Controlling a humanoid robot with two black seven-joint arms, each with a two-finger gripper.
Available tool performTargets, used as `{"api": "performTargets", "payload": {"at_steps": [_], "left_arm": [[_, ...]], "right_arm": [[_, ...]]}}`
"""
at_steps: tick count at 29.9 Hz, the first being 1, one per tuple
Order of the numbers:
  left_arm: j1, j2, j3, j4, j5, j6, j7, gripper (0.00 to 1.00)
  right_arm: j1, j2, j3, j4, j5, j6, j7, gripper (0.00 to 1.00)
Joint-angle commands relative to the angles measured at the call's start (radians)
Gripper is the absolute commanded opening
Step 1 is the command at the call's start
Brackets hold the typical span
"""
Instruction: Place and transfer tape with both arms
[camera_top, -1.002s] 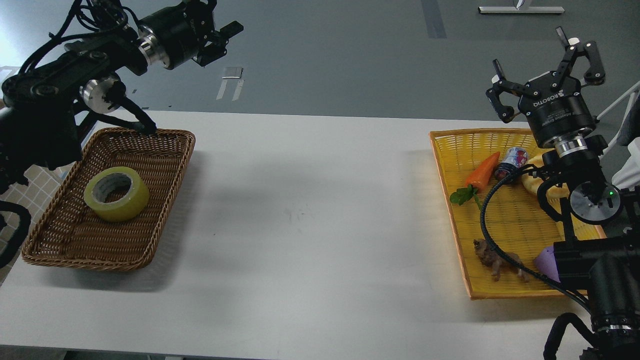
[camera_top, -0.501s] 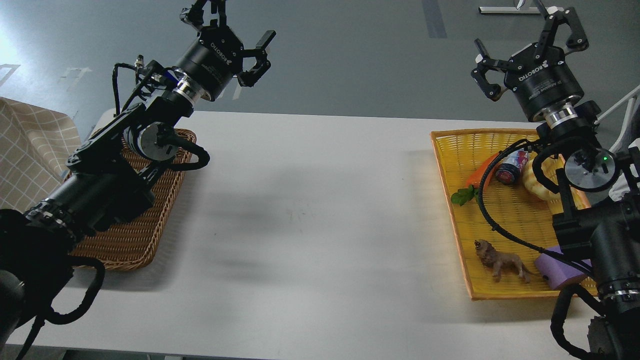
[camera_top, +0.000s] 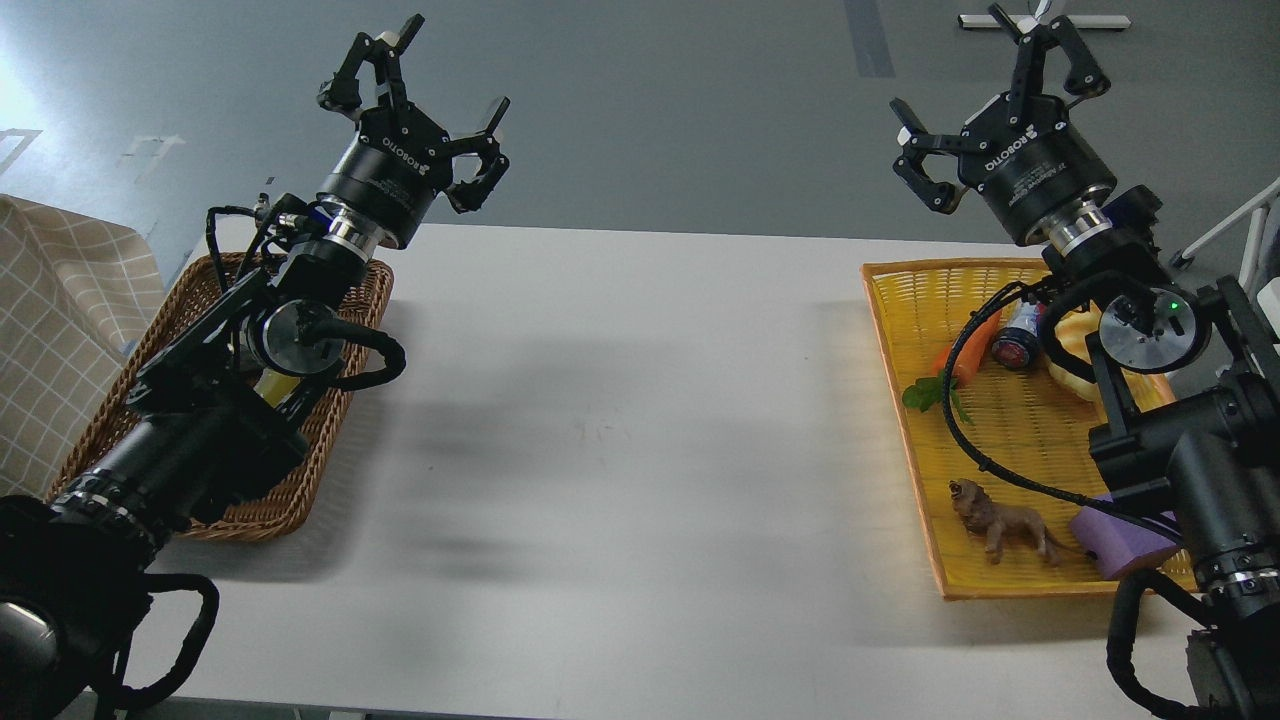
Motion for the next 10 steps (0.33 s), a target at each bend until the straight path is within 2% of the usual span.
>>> {"api": "performTargets", "payload": {"at_steps": [1,10], "left_arm": [[0.012,-0.008,0.012,-0.044,0.002,0.000,0.003,0.98],[0.018,-0.008,0.003,-0.046,0.000,0.000,0.005,0.98]], "right_arm": [[-0.001,0.017,-0.010,-0.004,0.000,0.000,0.000,1.00],[-0.025,0.025,0.005,0.005,0.011,0.000,0.014,1.00]]}}
